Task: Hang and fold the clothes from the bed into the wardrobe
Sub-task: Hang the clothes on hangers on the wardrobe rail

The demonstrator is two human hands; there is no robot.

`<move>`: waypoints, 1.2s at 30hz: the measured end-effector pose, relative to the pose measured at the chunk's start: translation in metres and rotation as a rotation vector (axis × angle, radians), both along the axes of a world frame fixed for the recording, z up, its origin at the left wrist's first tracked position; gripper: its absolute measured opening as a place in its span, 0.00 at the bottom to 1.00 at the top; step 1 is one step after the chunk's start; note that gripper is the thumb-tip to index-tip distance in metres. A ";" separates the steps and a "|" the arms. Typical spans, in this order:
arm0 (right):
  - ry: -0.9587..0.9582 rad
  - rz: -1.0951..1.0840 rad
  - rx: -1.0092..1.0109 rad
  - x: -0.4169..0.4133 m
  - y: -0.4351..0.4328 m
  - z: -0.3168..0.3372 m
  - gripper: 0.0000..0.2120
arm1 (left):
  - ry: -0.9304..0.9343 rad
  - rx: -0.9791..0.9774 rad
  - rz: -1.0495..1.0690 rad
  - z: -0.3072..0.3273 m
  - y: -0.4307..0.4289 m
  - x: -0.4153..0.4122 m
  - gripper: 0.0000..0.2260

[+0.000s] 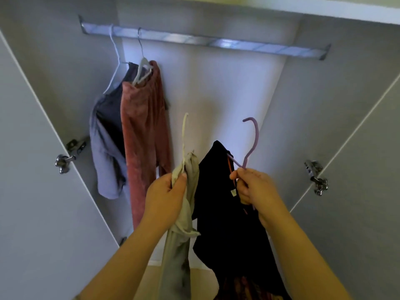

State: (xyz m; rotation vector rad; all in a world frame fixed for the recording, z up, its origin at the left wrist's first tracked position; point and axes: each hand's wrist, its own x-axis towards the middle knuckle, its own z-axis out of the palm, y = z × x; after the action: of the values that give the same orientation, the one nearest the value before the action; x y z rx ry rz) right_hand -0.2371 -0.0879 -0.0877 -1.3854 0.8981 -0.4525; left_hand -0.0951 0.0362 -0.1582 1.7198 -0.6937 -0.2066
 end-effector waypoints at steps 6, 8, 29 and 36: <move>-0.004 0.017 -0.051 0.015 -0.004 0.030 0.14 | -0.015 -0.029 0.041 0.026 -0.009 0.015 0.17; -0.018 0.012 -0.071 0.020 -0.003 0.038 0.14 | -0.022 -0.055 0.038 0.038 -0.013 0.019 0.18; -0.036 -0.067 -0.119 0.103 -0.041 0.053 0.14 | -0.077 0.003 0.038 0.080 -0.044 0.110 0.20; -0.022 0.018 -0.103 0.133 -0.097 0.045 0.14 | -0.032 0.025 0.120 0.079 -0.089 0.131 0.20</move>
State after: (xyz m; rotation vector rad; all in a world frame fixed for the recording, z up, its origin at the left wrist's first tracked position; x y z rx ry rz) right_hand -0.1037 -0.1846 -0.0431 -1.4782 0.8536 -0.5056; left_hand 0.0356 -0.0533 -0.0796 1.7859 -0.6110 -0.1043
